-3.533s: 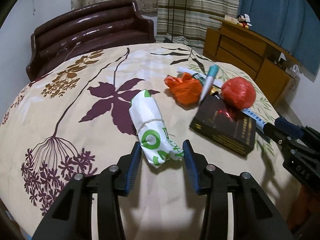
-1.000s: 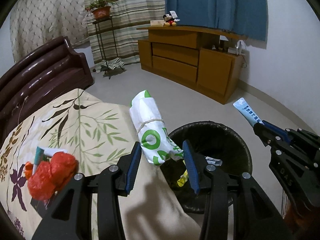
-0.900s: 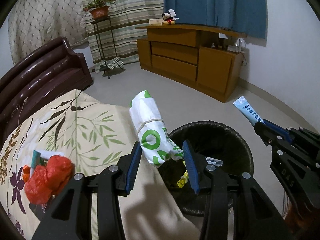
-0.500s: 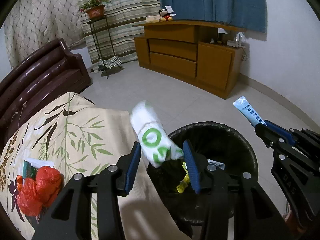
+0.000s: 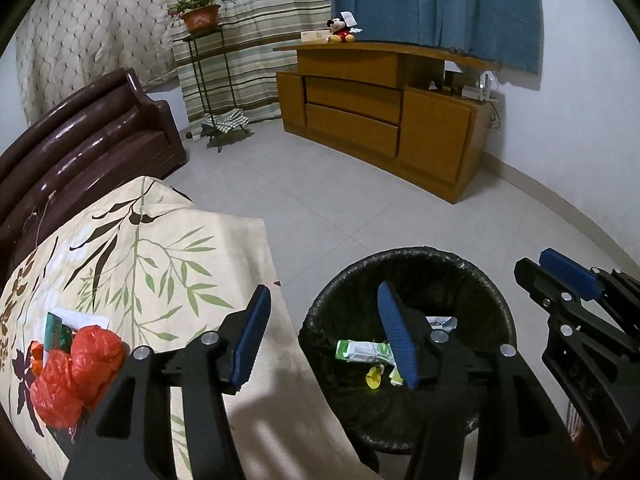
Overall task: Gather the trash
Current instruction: 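Move both tools back to the bed and grasp the red plastic bag with right tool, then grasp the black Liqun cigarette box with left tool while right tool holds red bag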
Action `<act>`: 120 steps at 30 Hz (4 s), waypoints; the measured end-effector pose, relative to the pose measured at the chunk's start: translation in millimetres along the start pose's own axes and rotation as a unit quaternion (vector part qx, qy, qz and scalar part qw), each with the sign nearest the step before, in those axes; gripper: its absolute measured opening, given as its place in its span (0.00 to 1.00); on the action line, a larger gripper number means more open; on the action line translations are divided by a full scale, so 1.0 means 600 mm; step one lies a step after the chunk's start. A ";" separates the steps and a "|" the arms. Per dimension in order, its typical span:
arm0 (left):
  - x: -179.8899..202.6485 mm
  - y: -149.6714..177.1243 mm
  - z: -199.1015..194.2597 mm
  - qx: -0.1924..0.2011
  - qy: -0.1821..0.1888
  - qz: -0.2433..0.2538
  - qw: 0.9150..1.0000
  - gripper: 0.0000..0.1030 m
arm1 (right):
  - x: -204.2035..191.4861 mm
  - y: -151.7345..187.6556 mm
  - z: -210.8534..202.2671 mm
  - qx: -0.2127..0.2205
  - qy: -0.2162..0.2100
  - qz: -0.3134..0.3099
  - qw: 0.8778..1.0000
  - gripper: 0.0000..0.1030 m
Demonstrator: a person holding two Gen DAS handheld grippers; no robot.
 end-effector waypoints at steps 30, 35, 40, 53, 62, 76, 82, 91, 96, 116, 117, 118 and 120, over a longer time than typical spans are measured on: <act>-0.283 0.074 -0.158 0.012 -0.111 -0.101 0.989 0.61 | -0.265 -0.009 -0.054 -0.004 -0.114 -0.072 0.991 0.51; -0.354 0.100 -0.186 0.011 -0.139 -0.128 0.982 0.61 | -0.352 -0.020 -0.070 0.003 -0.150 -0.098 0.984 0.53; -0.422 0.135 -0.206 0.004 -0.167 -0.158 0.973 0.62 | -0.428 -0.015 -0.077 0.000 -0.177 -0.114 0.978 0.54; -0.519 0.189 -0.232 -0.002 -0.192 -0.206 0.959 0.62 | -0.547 0.008 -0.057 -0.033 -0.198 -0.133 0.971 0.56; -0.499 0.195 -0.214 -0.009 -0.168 -0.207 0.964 0.62 | -0.514 0.038 -0.022 -0.064 -0.159 -0.141 0.975 0.55; -0.446 0.181 -0.189 -0.019 -0.147 -0.194 0.970 0.62 | -0.485 0.047 -0.032 -0.069 -0.184 -0.131 0.972 0.39; -0.412 0.175 -0.179 -0.030 -0.141 -0.194 0.970 0.62 | -0.450 0.026 -0.057 -0.036 -0.176 -0.131 0.975 0.39; -0.352 0.152 -0.166 -0.037 -0.151 -0.169 0.973 0.62 | -0.375 0.018 -0.069 -0.016 -0.164 -0.108 0.980 0.39; -0.330 0.139 -0.148 -0.041 -0.159 -0.162 0.973 0.62 | -0.338 0.015 -0.069 -0.012 -0.162 -0.090 0.983 0.39; -0.317 0.167 -0.139 -0.062 -0.162 -0.126 0.977 0.67 | -0.313 0.021 -0.059 -0.015 -0.164 -0.080 0.983 0.39; -0.321 0.173 -0.145 -0.064 -0.161 -0.127 0.977 0.67 | -0.318 0.022 -0.062 -0.015 -0.164 -0.081 0.983 0.39; -0.324 0.177 -0.148 -0.066 -0.158 -0.129 0.977 0.67 | -0.320 0.024 -0.062 -0.016 -0.164 -0.083 0.983 0.39; -0.336 0.188 -0.156 -0.069 -0.156 -0.139 0.975 0.67 | -0.326 0.027 -0.066 -0.017 -0.165 -0.086 0.982 0.39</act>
Point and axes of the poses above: each gripper's, at about its wrist camera, not at the fingertips, and z roughly the way its jaws point, x to its right, y to its underside, the point moved 9 cm from there along z, roughly the way its jaws point, and after that the axes turned 3 degrees about x, right-handed, at the moved point
